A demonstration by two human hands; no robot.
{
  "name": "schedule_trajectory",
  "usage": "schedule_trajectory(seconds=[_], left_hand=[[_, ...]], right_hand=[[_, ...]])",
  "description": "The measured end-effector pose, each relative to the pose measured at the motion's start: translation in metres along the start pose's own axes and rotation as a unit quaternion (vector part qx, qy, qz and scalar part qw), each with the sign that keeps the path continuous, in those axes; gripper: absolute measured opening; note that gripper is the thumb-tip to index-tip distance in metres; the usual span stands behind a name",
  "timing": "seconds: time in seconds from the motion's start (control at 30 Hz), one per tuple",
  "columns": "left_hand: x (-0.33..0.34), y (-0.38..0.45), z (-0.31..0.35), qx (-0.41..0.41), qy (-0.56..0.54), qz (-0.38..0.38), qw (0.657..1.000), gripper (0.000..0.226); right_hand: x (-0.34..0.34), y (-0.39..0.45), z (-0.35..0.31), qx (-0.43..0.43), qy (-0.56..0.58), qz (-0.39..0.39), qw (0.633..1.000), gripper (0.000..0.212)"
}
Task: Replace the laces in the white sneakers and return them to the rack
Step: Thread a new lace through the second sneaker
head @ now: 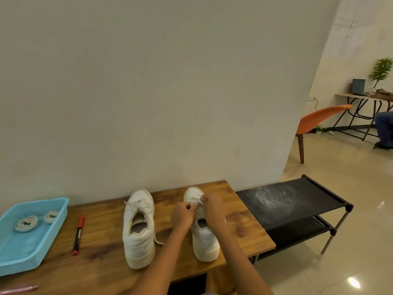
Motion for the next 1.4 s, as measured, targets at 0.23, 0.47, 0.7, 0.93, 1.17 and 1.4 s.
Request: schedule_trajectory(seconds=[0.23,0.47,0.7,0.93,1.17,1.4], left_hand=[[0.000,-0.004,-0.008,-0.023,-0.046,0.007,0.999,0.037],[0.000,-0.013,-0.013,-0.020,-0.089,0.036,0.995,0.027],[-0.002,-0.016,-0.010,-0.004,-0.087,0.035,0.996,0.028],[-0.002,-0.019,-0.002,0.032,-0.029,0.032,0.999,0.033],[0.002,0.001,0.000,-0.065,-0.048,-0.056,0.995,0.053],[0.002,0.016,0.002,-0.036,0.002,-0.039,0.999,0.023]], right_hand=[[-0.008,-0.012,-0.010,-0.034,-0.003,0.098,0.995,0.019],[-0.001,-0.015,-0.015,-0.030,-0.074,0.056,0.995,0.026],[0.009,-0.013,-0.022,-0.050,-0.123,0.015,0.991,0.015],[0.010,-0.010,-0.024,-0.086,-0.122,0.043,0.988,0.017],[0.009,-0.005,-0.022,-0.086,-0.113,0.044,0.989,0.015],[0.006,-0.005,-0.010,-0.037,-0.020,0.081,0.996,0.020]])
Point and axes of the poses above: each hand's wrist, its own y-axis towards the middle knuckle, its own x-axis out of the palm, z = x × y, the point moved 9 cm from there along y, towards the middle knuckle, and after that the axes turned 2 degrees about z, right-handed, at the moved point
